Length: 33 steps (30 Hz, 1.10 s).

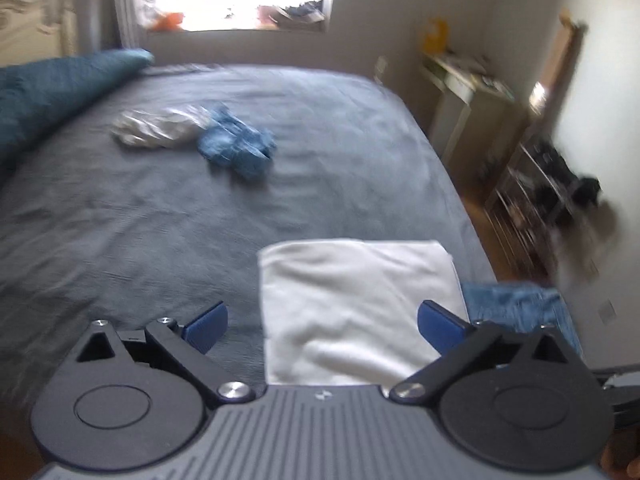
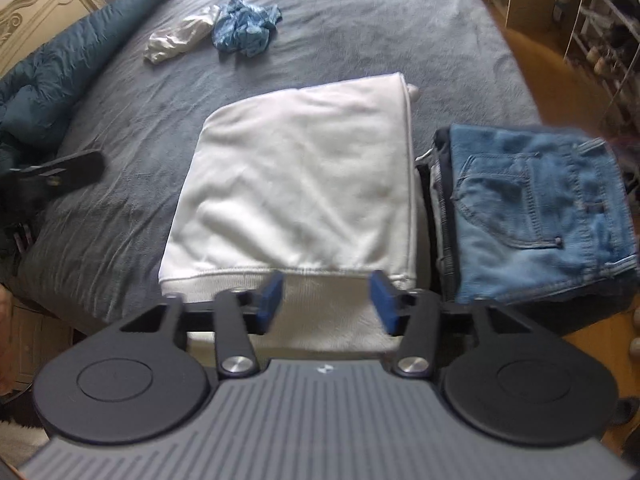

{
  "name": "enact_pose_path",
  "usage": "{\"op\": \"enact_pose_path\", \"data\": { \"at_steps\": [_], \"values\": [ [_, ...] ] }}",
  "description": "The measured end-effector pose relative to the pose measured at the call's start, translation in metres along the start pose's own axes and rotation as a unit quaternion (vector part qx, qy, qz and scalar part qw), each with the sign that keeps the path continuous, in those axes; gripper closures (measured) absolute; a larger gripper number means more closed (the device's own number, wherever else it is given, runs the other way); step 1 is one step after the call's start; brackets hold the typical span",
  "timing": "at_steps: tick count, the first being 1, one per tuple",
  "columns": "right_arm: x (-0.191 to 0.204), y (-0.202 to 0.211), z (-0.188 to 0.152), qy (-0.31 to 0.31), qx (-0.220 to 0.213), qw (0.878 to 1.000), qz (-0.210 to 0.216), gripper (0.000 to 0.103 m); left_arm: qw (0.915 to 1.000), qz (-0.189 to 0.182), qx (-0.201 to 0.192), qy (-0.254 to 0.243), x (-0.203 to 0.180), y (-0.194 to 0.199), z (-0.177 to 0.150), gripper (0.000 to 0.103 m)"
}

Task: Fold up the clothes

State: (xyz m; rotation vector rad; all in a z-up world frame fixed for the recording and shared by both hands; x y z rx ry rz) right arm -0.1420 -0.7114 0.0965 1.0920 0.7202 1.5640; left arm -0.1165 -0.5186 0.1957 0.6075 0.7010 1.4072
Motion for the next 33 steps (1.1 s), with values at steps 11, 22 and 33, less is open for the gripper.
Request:
{"op": "enact_pose_path", "data": {
  "at_steps": [11, 22, 33],
  "values": [
    [0.022, 0.062, -0.029, 0.065, -0.064, 0.996, 0.007, 0.011, 0.9996, 0.002, -0.018, -0.022, 0.004, 0.066, -0.022, 0.000],
    [0.055, 0.147, -0.045, 0.095, -0.236, 0.966, -0.057, 0.001, 0.9676, 0.024, -0.215, -0.130, 0.000, 0.153, -0.024, 0.000],
    [0.080, 0.139, -0.049, 0.114, -0.200, 0.972, -0.039, 0.001, 0.9719, -0.052, -0.186, -0.135, -0.008, 0.156, -0.033, 0.000]
  ]
}}
Point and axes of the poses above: each gripper's, at about its wrist camera, not at the fingertips, and y roughly against the way its jaws point, x to its left, z to its top, the point moved 7 cm from there along -y, roughly the way its jaws point, and after that the axes turned 2 degrees about z, right-handed, at the moved point
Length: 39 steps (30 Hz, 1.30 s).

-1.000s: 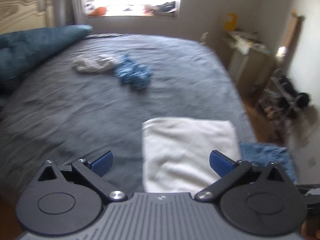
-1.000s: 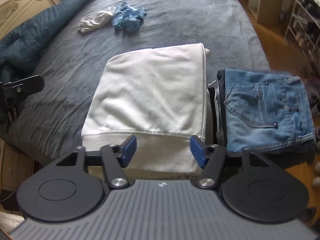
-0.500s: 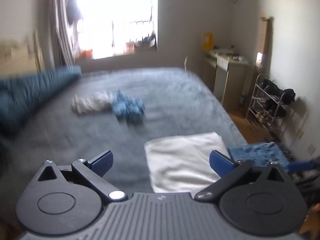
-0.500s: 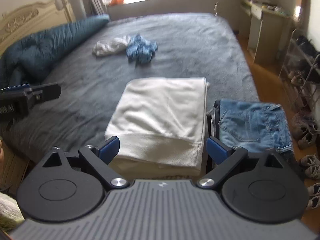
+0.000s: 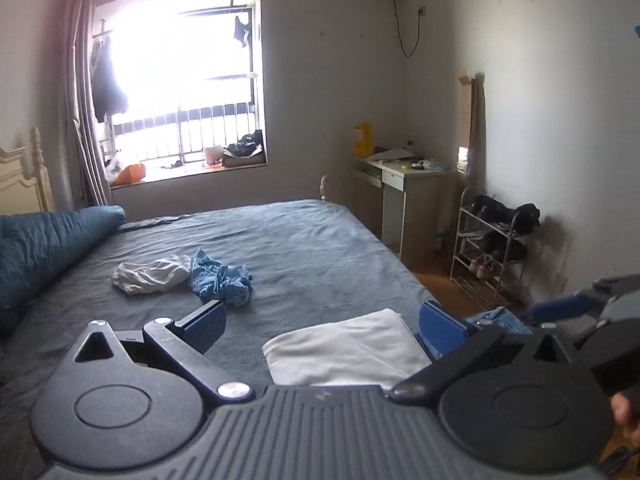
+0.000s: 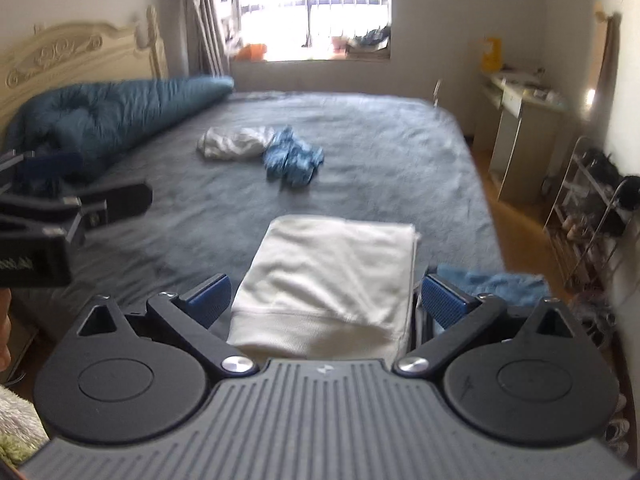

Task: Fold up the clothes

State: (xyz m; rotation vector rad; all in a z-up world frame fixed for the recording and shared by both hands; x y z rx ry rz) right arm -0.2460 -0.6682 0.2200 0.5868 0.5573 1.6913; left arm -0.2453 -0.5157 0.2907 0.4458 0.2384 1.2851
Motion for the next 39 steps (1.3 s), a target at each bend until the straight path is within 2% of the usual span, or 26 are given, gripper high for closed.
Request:
{"op": "enact_pose_path", "data": {
  "at_steps": [3, 5, 10, 14, 17, 22, 31, 39],
  "values": [
    [0.001, -0.009, -0.008, -0.019, 0.039, 0.999, -0.021, 0.001, 0.9971, 0.009, 0.076, 0.006, 0.005, -0.018, -0.017, 0.000],
    [0.004, -0.014, -0.016, -0.033, 0.068, 0.997, -0.034, 0.001, 0.9905, 0.017, 0.136, 0.016, 0.009, -0.032, -0.032, 0.000],
    [0.006, -0.025, -0.032, -0.069, 0.125, 0.988, -0.054, 0.001, 0.9604, 0.056, 0.263, 0.072, 0.031, -0.061, -0.067, 0.000],
    [0.004, -0.040, -0.048, -0.096, 0.182, 0.976, -0.074, 0.001, 0.9375, 0.072, 0.320, 0.117, 0.047, -0.070, -0.084, 0.000],
    [0.005, -0.043, -0.053, -0.108, 0.195, 0.971, -0.080, 0.001, 0.9280, 0.077, 0.343, 0.124, 0.052, -0.070, -0.091, 0.000],
    [0.008, -0.047, -0.050, -0.107, 0.197, 0.972, -0.074, 0.001, 0.9151, 0.068, 0.370, 0.145, 0.053, -0.066, -0.100, 0.000],
    [0.014, -0.054, -0.046, -0.072, 0.205, 0.973, -0.076, 0.001, 0.9180, 0.066, 0.365, 0.139, 0.051, -0.066, -0.098, 0.000],
    [0.014, -0.056, -0.041, -0.060, 0.200, 0.975, -0.080, 0.001, 0.9159, 0.068, 0.366, 0.149, 0.054, -0.068, -0.096, 0.000]
  ]
}}
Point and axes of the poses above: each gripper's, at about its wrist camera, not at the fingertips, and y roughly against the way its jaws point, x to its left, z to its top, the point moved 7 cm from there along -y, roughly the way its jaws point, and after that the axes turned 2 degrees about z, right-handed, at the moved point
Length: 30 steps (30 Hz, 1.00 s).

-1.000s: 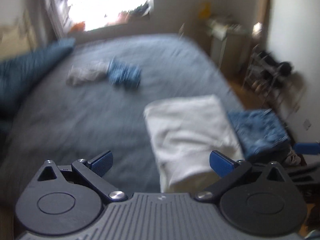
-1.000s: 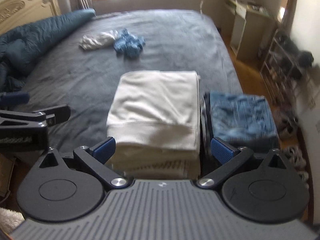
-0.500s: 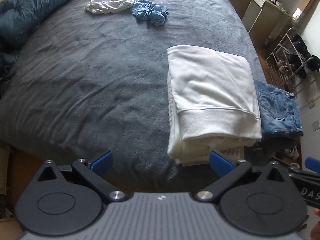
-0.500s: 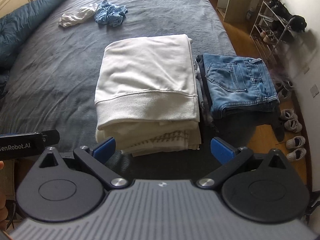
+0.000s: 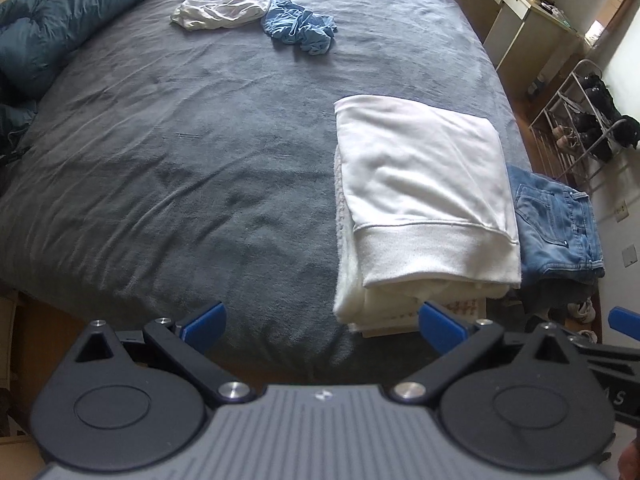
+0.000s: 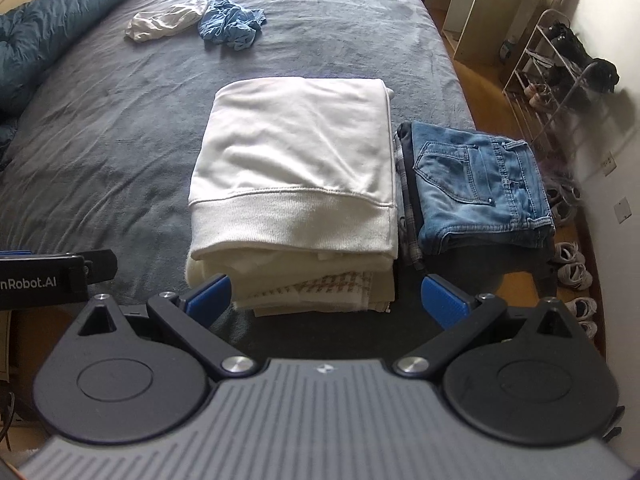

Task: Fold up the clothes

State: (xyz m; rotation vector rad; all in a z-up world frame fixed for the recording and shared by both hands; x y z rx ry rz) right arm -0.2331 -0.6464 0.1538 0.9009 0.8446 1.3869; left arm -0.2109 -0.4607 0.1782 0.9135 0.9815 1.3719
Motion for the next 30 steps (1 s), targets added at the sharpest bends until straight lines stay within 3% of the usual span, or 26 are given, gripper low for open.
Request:
{"op": "enact_pose_path", "data": {
  "at_steps": [30],
  "values": [
    [0.004, -0.012, 0.005, 0.024, 0.023, 0.999, -0.004, 0.001, 1.0000, 0.005, 0.006, 0.002, -0.004, -0.008, 0.004, 0.000]
  ]
}}
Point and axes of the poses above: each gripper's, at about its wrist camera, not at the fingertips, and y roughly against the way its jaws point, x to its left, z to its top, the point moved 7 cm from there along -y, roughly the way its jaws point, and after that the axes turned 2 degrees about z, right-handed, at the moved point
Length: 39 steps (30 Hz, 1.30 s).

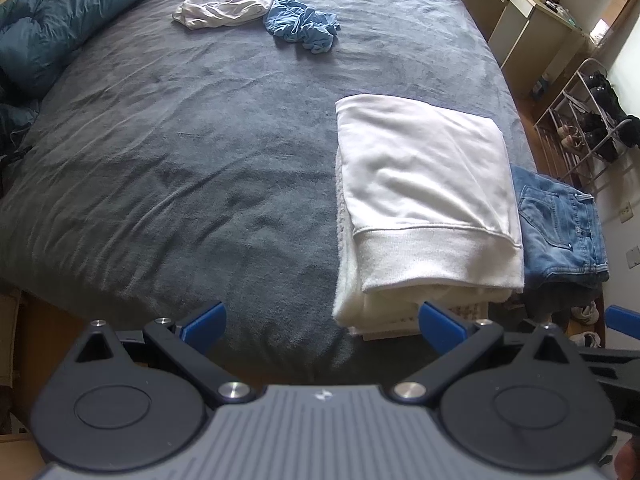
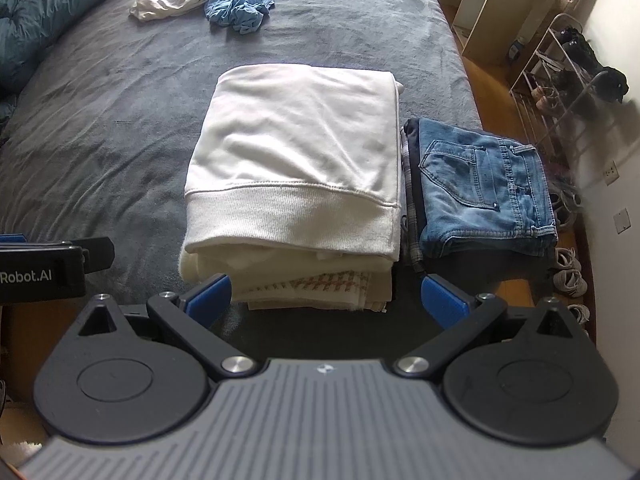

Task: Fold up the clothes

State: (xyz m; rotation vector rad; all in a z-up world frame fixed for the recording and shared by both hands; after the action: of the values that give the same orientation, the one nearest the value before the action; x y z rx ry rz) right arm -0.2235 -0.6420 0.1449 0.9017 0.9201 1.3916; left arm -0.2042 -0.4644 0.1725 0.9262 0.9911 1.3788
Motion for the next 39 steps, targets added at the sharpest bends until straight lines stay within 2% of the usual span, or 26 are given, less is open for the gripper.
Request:
{"op": "enact_pose_path", "data": {
  "at_steps": [39],
  "values": [
    [-0.007, -0.003, 0.000, 0.007, 0.009, 1.000, -0.011, 0.001, 1.0000, -0.004, 0.008, 0.000, -0.006, -0.003, -0.001, 0.000]
  ]
}}
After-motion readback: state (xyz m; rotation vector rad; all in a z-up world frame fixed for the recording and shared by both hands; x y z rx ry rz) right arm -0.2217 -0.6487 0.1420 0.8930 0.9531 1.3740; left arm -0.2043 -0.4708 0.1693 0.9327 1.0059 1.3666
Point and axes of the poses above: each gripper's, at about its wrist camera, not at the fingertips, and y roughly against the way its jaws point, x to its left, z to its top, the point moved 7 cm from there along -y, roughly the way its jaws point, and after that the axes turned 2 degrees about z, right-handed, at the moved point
